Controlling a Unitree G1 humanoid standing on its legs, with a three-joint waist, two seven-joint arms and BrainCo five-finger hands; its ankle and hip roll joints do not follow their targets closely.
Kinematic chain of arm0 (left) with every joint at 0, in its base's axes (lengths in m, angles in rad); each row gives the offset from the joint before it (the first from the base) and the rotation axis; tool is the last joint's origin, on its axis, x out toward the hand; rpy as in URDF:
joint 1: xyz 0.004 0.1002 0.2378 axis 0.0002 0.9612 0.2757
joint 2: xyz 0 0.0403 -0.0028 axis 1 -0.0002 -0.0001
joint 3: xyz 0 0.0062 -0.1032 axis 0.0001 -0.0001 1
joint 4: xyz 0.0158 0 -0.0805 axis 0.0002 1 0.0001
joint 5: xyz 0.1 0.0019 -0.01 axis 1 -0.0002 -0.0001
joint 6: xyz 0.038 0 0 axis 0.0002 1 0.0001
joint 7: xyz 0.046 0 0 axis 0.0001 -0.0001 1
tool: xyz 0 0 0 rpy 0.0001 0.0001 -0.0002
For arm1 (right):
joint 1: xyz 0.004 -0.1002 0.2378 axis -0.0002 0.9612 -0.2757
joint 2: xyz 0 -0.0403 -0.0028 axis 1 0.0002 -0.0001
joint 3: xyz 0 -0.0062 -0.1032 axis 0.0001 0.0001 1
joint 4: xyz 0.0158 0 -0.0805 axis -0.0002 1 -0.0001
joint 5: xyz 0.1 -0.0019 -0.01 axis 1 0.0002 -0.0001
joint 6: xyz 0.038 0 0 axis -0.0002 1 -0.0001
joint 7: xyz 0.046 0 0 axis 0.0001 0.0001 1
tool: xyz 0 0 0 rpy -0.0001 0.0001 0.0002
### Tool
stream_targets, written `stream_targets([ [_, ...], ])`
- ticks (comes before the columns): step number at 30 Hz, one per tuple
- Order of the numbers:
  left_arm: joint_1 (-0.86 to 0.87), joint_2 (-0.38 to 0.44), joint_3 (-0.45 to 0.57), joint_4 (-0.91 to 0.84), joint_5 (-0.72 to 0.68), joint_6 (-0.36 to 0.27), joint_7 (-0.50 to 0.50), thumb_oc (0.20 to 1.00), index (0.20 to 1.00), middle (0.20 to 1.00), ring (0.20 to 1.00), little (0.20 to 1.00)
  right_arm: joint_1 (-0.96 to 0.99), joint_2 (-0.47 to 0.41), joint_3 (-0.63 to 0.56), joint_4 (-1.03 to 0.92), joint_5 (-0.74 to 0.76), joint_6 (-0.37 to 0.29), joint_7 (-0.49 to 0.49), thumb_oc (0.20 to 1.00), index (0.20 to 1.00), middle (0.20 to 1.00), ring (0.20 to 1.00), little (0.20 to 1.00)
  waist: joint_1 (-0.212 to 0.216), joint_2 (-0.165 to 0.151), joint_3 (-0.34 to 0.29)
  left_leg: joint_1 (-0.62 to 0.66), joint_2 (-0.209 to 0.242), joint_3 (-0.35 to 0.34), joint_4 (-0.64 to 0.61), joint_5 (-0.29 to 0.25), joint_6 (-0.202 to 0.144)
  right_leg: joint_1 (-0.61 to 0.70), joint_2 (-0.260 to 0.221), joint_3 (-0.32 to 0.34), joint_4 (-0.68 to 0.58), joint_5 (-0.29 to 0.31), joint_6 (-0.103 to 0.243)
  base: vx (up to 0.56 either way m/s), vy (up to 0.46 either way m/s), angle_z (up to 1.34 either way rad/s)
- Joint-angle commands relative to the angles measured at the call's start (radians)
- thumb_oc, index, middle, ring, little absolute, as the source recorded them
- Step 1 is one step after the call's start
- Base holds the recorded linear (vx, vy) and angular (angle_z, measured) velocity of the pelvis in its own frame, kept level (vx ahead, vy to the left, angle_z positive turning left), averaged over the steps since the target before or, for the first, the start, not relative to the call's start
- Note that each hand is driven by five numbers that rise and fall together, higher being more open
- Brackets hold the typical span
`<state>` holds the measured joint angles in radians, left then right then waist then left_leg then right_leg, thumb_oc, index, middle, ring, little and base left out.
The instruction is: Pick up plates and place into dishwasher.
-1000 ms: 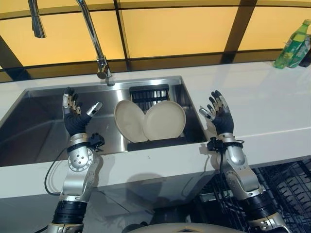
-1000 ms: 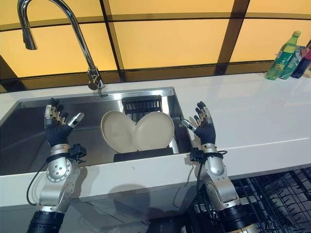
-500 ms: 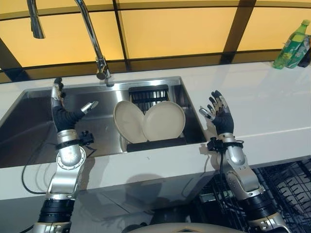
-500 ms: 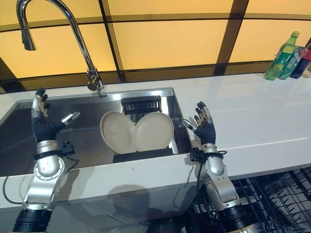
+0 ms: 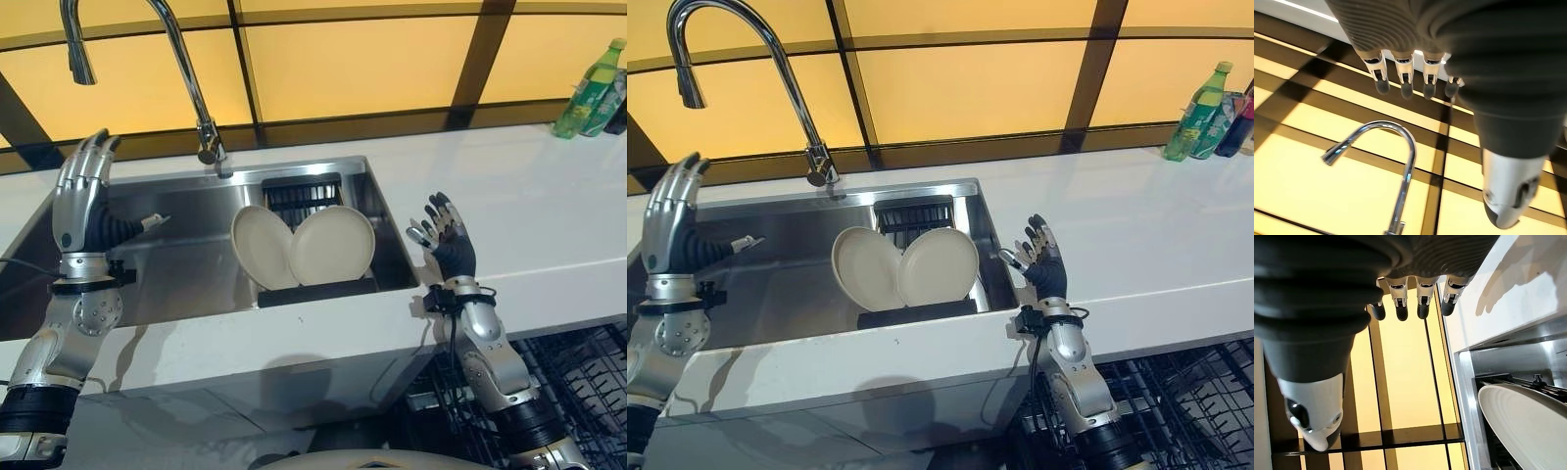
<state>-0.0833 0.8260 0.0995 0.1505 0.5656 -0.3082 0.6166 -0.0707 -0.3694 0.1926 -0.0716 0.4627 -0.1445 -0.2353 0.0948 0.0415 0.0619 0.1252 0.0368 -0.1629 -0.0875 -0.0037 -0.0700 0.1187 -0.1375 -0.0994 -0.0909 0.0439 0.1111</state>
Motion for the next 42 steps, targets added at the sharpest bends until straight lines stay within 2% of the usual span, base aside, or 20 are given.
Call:
stream_targets([
  [1,-0.054,0.113,-0.017,0.083,0.069,-0.048,0.036,1.0,1.0,1.0,1.0,1.0,0.014,-0.048,-0.03,-0.092,0.031,-0.025,0.018,1.0,1.0,1.0,1.0,1.0,-0.024,-0.006,-0.081,-0.043,0.026,0.035,0.019,-0.032,-0.036,-0.048,-0.05,0.031,0.058,-0.055,0.045,0.06,0.071,0.0],
  [6,-0.057,0.169,-0.075,0.099,0.18,-0.094,0.073,1.0,1.0,1.0,1.0,1.0,0.022,-0.08,-0.037,-0.094,0.054,0.003,0.035,1.0,1.0,1.0,1.0,1.0,-0.037,-0.002,-0.074,-0.041,0.023,0.049,0.02,-0.034,-0.035,-0.055,-0.056,0.039,0.058,-0.048,0.052,0.08,0.086,0.0],
  [11,-0.071,0.236,-0.183,0.085,0.322,-0.145,0.1,1.0,1.0,1.0,1.0,1.0,0.03,-0.117,-0.038,-0.087,0.072,0.014,0.06,1.0,1.0,1.0,1.0,1.0,-0.056,0.002,-0.06,-0.037,0.022,0.068,0.022,-0.041,-0.032,-0.066,-0.068,0.05,0.059,-0.039,0.065,0.08,0.107,-0.02],
  [17,-0.083,0.297,-0.319,0.091,0.376,-0.18,0.068,1.0,1.0,1.0,1.0,1.0,0.043,-0.158,-0.05,-0.075,0.1,0.01,0.078,1.0,1.0,1.0,1.0,1.0,-0.077,0.004,-0.044,-0.033,0.014,0.089,0.024,-0.049,-0.026,-0.078,-0.086,0.057,0.064,-0.03,0.084,0.07,0.085,-0.04],
  [22,-0.088,0.32,-0.387,0.101,0.383,-0.181,0.089,1.0,1.0,1.0,1.0,1.0,0.052,-0.179,-0.043,-0.057,0.116,-0.009,0.077,1.0,1.0,1.0,1.0,1.0,-0.089,0.001,-0.031,-0.034,0.002,0.102,0.035,-0.059,-0.015,-0.091,-0.1,0.07,0.077,-0.026,0.099,0.06,0.068,-0.04],
  [32,-0.084,0.346,-0.44,0.116,0.445,-0.164,0.065,1.0,1.0,1.0,1.0,1.0,0.064,-0.201,-0.047,-0.04,0.13,-0.023,0.08,1.0,1.0,1.0,1.0,1.0,-0.106,0.002,0.002,-0.057,-0.022,0.101,0.069,-0.075,0.002,-0.126,-0.115,0.111,0.11,-0.02,0.127,0.05,0.046,-0.05],
  [38,-0.09,0.364,-0.465,0.158,0.461,-0.118,0.025,1.0,1.0,1.0,1.0,1.0,0.076,-0.215,-0.04,-0.032,0.143,-0.028,0.089,1.0,1.0,1.0,1.0,1.0,-0.118,0.002,0.017,-0.064,-0.028,0.096,0.082,-0.077,0.006,-0.134,-0.118,0.128,0.12,-0.016,0.137,0.06,0.026,-0.03],
  [42,-0.138,0.359,-0.532,0.216,0.495,-0.081,0.006,1.0,1.0,1.0,1.0,1.0,0.058,-0.233,-0.021,-0.026,0.149,-0.029,0.083,1.0,1.0,1.0,1.0,1.0,-0.129,0.002,0.028,-0.075,-0.032,0.096,0.096,-0.079,0.006,-0.144,-0.12,0.141,0.13,-0.015,0.143,0.04,0.029,-0.01],
])
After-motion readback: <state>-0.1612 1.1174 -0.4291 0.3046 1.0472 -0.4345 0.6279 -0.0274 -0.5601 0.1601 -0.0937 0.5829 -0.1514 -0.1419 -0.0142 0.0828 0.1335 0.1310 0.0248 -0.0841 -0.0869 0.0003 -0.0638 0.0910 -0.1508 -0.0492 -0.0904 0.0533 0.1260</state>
